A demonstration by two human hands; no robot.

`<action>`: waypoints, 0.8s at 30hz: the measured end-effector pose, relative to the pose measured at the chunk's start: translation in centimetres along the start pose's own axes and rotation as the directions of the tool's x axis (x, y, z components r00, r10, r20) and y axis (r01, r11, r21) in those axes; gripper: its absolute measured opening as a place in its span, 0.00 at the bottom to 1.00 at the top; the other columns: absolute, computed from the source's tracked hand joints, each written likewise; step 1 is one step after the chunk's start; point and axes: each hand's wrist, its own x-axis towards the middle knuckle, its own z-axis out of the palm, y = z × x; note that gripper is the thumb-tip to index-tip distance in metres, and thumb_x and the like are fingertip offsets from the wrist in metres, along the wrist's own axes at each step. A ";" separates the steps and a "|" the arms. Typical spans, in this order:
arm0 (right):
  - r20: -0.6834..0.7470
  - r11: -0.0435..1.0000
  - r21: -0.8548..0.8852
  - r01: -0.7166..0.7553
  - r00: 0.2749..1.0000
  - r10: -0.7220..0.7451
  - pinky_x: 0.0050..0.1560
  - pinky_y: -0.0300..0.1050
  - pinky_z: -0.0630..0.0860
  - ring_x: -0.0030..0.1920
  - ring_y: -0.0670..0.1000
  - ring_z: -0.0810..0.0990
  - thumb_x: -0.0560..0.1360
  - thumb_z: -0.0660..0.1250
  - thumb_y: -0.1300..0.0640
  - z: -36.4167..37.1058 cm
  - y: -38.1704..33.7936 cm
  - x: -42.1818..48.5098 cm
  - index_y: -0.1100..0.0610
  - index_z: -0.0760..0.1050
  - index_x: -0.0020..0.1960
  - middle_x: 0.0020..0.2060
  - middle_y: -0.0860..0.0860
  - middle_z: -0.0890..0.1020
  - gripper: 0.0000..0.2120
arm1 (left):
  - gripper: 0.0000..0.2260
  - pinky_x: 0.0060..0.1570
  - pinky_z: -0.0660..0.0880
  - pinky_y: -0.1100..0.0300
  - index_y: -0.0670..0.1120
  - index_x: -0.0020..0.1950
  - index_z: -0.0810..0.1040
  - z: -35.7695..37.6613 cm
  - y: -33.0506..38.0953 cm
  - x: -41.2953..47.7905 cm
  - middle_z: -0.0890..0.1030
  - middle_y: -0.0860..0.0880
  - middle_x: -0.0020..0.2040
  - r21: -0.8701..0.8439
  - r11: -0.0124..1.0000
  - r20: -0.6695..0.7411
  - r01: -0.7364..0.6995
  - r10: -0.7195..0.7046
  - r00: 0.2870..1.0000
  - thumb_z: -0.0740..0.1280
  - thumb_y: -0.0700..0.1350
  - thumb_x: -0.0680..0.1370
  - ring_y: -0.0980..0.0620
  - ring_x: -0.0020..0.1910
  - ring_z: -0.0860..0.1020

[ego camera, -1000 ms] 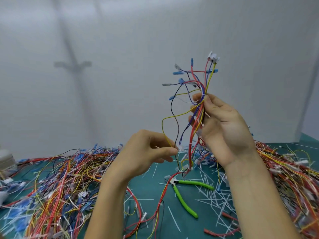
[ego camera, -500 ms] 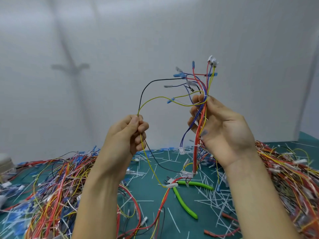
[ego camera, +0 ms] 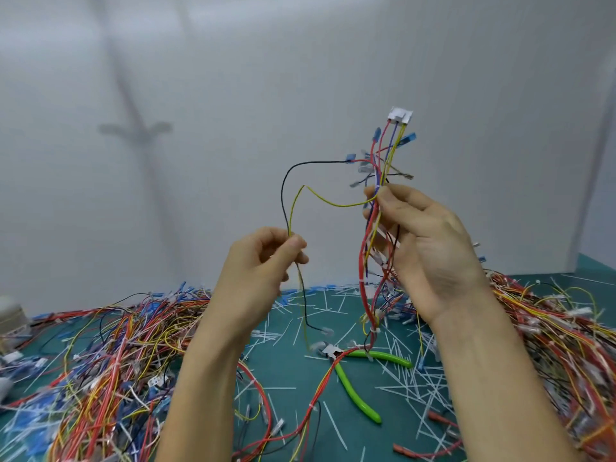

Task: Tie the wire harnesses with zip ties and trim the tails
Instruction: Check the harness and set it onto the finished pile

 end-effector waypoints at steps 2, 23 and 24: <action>-0.021 0.998 -0.048 0.036 0.999 -0.037 0.44 0.40 0.76 0.44 0.42 0.81 0.66 0.73 0.54 0.3 0.1 -0.2 0.53 0.83 0.43 0.46 0.47 0.87 0.07 | 0.10 0.37 0.74 0.72 0.46 0.48 0.82 0.2 0.1 -0.1 0.86 0.53 0.42 -0.003 1.000 0.093 -0.022 0.023 0.995 0.71 0.51 0.74 0.63 0.38 0.80; 0.250 0.568 -0.823 -0.003 0.896 0.368 0.47 0.33 0.78 0.47 0.37 0.82 0.73 0.73 0.45 0.3 1.9 -0.4 0.49 0.76 0.59 0.54 0.46 0.82 0.18 | 0.18 0.36 0.80 0.60 0.49 0.60 0.76 -0.1 0.1 0.1 0.86 0.47 0.42 -0.328 0.934 -0.314 -0.143 0.035 0.949 0.72 0.33 0.74 0.47 0.39 0.86; 0.297 0.534 -0.844 0.048 0.871 0.391 0.51 0.37 0.80 0.47 0.41 0.84 0.74 0.72 0.49 0.5 2.3 -0.4 0.52 0.80 0.54 0.52 0.51 0.85 0.11 | 0.18 0.36 0.80 0.61 0.48 0.60 0.75 0.0 0.1 0.1 0.86 0.47 0.42 -0.347 0.926 -0.327 -0.149 0.029 0.945 0.72 0.33 0.74 0.47 0.39 0.86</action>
